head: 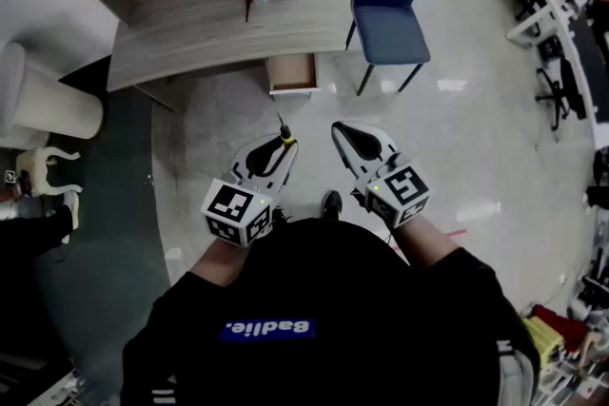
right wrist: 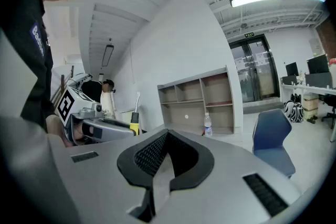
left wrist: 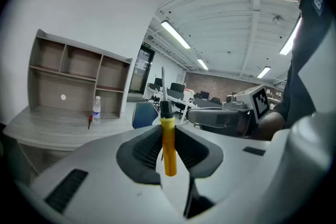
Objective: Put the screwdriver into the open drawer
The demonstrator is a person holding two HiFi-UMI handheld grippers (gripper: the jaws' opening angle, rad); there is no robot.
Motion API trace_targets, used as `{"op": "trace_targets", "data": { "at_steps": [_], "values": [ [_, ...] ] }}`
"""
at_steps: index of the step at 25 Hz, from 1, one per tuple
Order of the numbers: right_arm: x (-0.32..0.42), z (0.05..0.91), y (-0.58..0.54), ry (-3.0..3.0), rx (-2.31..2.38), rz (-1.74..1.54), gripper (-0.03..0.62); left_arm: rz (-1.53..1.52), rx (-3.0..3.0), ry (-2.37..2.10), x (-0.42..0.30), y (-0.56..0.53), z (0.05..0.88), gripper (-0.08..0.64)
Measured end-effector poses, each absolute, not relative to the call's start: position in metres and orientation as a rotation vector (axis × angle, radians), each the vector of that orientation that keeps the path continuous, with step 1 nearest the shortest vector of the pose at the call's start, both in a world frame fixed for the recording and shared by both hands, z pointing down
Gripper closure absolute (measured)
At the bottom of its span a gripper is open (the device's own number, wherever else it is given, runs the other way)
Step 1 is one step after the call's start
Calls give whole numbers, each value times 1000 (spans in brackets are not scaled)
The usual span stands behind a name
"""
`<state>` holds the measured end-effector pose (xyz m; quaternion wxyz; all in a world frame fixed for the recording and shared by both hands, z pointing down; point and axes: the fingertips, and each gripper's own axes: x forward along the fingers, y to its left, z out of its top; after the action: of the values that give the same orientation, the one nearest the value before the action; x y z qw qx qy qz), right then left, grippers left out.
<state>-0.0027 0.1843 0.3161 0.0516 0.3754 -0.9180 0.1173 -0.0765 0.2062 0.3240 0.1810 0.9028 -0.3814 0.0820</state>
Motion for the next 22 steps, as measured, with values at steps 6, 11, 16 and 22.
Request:
{"op": "trace_targets", "data": {
  "at_steps": [6,11,16,22],
  "values": [
    [-5,318,190,-2789,1134,366,564,237,2545,-1070,-76,213,326,485],
    [-7,318,192,-2786,1126,366,565,227,2543,-1071,-77,216,325,485],
    [-9,318,195,-2806,1115,426,563,226,2544,-1077,-78,218,326,485],
    [-1,310,187,-2820,1132,399,563,222,2542,-1080,-74,216,327,485]
  ]
}}
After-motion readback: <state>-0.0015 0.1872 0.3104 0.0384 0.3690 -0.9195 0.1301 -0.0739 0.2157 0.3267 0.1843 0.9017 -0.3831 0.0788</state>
